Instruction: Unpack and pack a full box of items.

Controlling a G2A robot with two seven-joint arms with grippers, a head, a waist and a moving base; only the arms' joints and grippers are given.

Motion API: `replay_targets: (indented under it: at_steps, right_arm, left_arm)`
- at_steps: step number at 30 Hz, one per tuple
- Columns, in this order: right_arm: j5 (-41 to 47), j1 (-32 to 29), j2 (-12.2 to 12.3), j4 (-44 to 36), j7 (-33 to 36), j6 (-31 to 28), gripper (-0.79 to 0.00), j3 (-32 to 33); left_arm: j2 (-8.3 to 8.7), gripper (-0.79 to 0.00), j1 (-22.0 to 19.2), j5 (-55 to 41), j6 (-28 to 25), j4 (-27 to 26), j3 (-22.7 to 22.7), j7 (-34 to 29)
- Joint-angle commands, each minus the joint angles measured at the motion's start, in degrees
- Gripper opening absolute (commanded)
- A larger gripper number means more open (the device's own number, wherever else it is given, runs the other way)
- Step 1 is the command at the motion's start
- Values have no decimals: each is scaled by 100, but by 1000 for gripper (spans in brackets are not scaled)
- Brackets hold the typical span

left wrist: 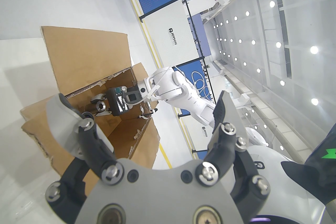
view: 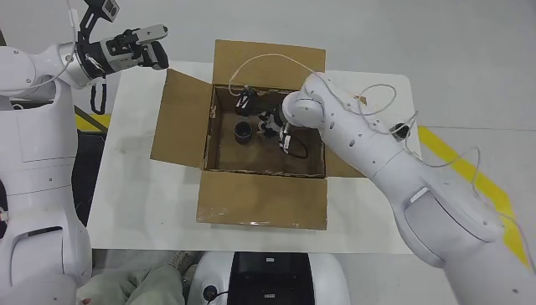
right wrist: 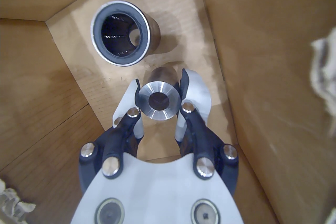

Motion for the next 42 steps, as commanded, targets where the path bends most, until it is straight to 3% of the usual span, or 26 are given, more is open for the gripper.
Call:
replay_targets:
  at_steps: [1, 13, 19, 33, 42]
  right_arm:
    - [-73, -120, 116, -423, 147, 85, -785, 138]
    - [-590, -1446, 910, -3265, 1222, 387, -785, 1334]
    - [-745, -2151, 1204, -4347, 1409, 308, -785, 2008]
    - [-725, -3473, 1671, -5690, 1254, 251, -785, 3645]
    - [-729, -3754, 1746, -5972, 1185, 360, -785, 3909]
  left_arm:
    - [0, 0, 0, 0, 0, 0, 0, 0]
    - [0, 0, 0, 0, 0, 0, 0, 0]
    - [0, 0, 0, 0, 0, 0, 0, 0]
    - [0, 0, 0, 0, 0, 0, 0, 0]
    - [0, 0, 0, 0, 0, 0, 0, 0]
